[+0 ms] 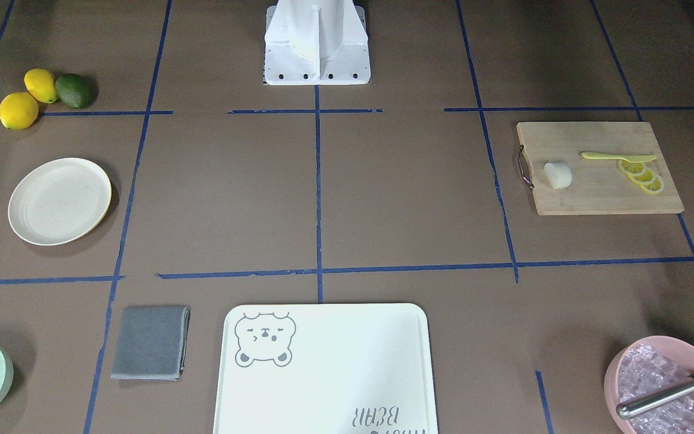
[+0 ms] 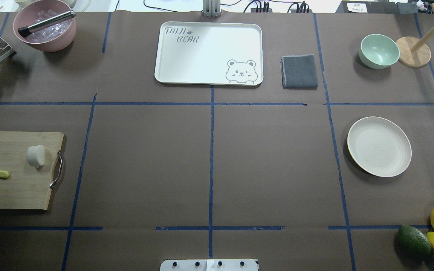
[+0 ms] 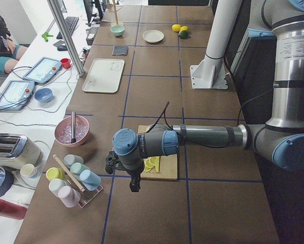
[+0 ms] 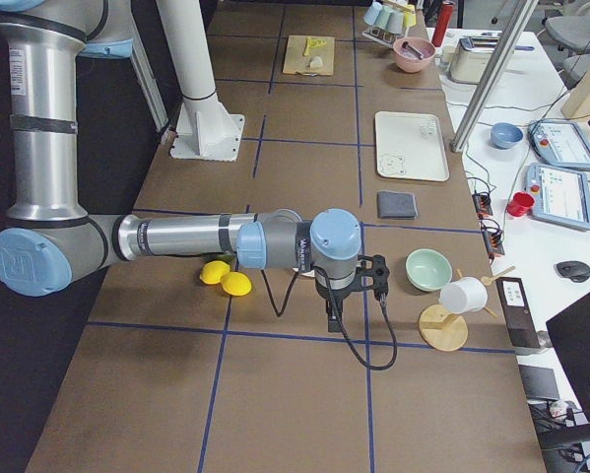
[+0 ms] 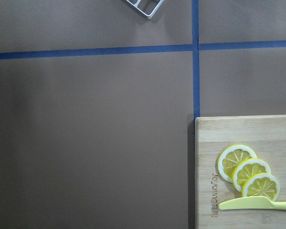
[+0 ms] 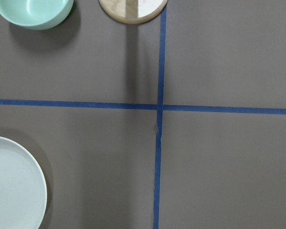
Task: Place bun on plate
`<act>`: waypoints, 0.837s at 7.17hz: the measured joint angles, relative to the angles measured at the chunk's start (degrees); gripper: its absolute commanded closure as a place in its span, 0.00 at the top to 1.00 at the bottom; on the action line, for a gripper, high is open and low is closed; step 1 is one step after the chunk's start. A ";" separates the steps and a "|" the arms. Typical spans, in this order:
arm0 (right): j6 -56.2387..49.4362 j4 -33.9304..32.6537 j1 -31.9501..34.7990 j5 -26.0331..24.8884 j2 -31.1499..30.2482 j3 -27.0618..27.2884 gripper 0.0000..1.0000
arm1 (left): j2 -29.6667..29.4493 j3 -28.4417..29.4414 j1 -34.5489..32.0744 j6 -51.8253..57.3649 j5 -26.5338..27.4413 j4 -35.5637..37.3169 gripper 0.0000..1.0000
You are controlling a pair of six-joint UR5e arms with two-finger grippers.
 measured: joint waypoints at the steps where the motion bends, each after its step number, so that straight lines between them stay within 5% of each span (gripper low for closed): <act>1: 0.25 0.08 -0.51 0.34 0.72 -0.31 0.99 | 0.05 0.02 0.00 -0.20 -0.03 -0.86 1.00; 3: 9.49 4.14 -5.41 0.89 2.59 -0.38 0.99 | 0.22 0.05 0.00 -0.32 -0.15 -1.53 1.00; 6: 28.19 18.86 -17.71 0.26 0.79 -0.73 0.99 | 0.42 0.01 0.03 -0.34 -0.26 -1.63 1.00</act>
